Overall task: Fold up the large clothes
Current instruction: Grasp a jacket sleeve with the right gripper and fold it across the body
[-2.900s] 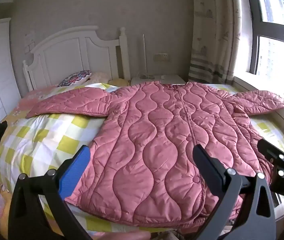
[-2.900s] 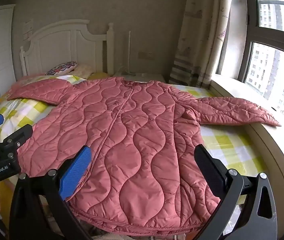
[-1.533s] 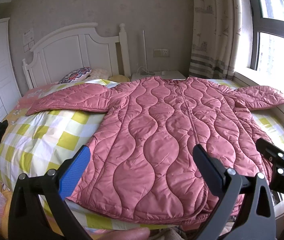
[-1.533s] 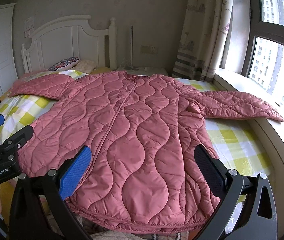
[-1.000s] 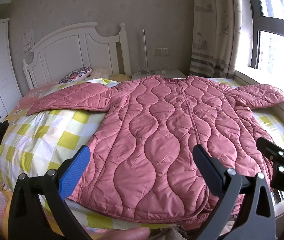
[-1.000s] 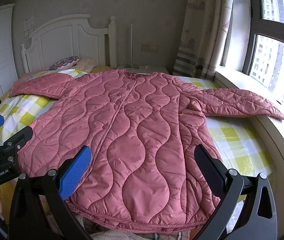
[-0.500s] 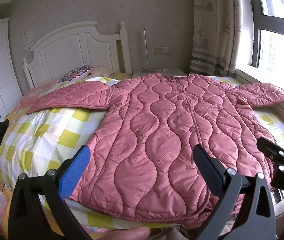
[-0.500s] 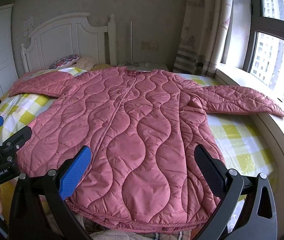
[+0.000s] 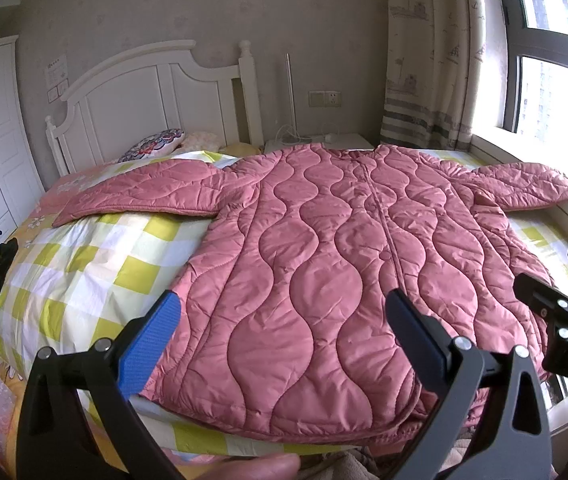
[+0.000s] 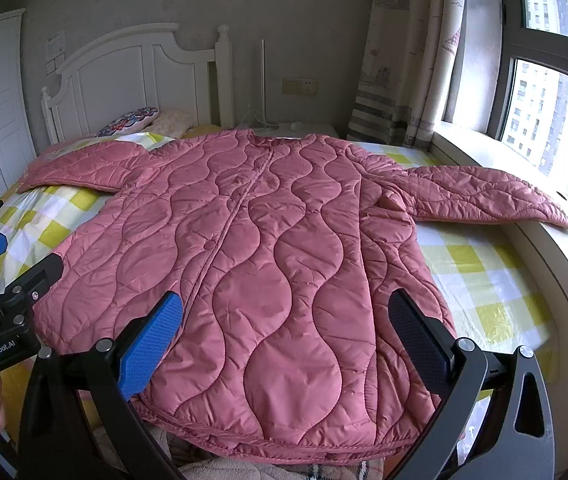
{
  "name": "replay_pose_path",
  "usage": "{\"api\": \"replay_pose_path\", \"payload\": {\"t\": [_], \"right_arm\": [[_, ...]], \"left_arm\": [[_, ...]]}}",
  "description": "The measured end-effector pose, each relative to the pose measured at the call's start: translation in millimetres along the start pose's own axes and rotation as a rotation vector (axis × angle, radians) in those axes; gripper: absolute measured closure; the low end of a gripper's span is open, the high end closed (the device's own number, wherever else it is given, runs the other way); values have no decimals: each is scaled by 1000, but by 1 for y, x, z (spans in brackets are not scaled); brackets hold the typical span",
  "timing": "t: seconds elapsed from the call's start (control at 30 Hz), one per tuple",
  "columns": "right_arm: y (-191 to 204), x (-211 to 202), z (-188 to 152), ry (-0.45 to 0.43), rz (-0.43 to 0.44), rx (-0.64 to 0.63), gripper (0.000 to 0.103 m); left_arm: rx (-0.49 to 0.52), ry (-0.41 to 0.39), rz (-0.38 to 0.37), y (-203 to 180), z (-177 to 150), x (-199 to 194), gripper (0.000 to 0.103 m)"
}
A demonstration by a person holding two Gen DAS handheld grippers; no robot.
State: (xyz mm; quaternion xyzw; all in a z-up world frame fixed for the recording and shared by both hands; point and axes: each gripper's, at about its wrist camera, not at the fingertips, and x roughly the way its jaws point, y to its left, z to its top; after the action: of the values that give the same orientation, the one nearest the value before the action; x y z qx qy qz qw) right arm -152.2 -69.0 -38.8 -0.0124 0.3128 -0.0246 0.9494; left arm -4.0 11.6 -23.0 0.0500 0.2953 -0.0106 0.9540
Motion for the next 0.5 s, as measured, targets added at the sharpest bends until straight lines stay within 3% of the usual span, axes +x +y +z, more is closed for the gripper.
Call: {"api": "replay_pose_path", "payload": {"t": [0.33,0.43,0.5], "right_arm": [[-9,11,-2,25,-8,8,4],[-28,25,1,37,-30,27,4],[-59,42,4,81,-59,103,4]], "left_arm": [[8,30,2,3,-3,13,2],[45,59,6,3,5,39,2],[84,73,-17,7,15,67,2]]}}
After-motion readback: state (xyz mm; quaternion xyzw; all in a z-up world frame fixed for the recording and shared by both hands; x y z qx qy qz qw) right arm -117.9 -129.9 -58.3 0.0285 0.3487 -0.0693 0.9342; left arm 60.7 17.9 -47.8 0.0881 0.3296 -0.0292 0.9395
